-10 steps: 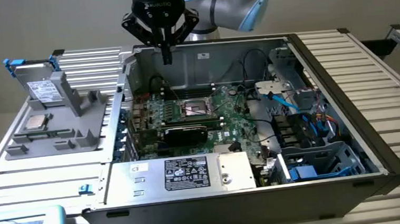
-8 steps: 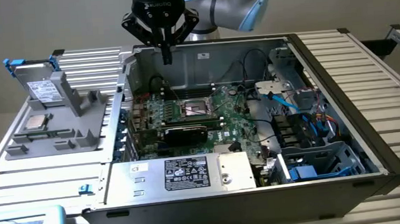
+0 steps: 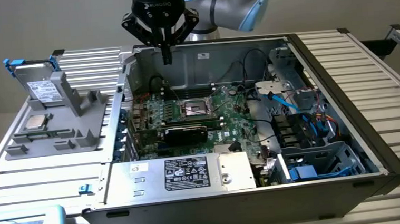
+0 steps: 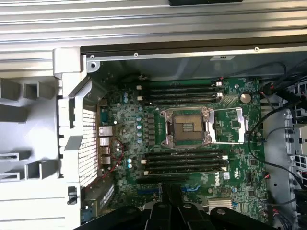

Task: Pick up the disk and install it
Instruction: 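Reach for the disk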

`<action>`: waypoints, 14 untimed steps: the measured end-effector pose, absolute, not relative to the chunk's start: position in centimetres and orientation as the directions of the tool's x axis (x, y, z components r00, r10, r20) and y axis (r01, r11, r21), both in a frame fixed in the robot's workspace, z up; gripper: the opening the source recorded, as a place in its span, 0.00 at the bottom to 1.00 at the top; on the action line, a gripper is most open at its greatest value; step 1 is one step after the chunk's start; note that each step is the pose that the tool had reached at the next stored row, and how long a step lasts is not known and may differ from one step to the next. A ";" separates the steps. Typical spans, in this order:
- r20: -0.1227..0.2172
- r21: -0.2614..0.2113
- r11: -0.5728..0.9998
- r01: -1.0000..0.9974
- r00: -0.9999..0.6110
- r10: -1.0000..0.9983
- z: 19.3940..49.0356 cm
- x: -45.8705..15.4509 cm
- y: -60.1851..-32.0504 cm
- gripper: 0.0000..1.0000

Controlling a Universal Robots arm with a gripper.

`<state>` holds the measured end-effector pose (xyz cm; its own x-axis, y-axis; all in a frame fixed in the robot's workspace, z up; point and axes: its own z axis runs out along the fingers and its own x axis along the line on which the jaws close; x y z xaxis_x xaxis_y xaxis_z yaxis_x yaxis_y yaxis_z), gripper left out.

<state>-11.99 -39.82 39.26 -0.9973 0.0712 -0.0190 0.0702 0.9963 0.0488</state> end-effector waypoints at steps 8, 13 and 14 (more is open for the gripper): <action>-0.019 0.049 0.996 0.070 -0.997 0.071 39.3 -13.6 -39.8 0.11; -0.019 0.049 0.996 0.070 -0.997 0.071 39.3 -15.9 -39.8 0.11; -0.019 0.049 0.996 0.070 -0.997 0.071 39.3 -16.3 -39.8 0.11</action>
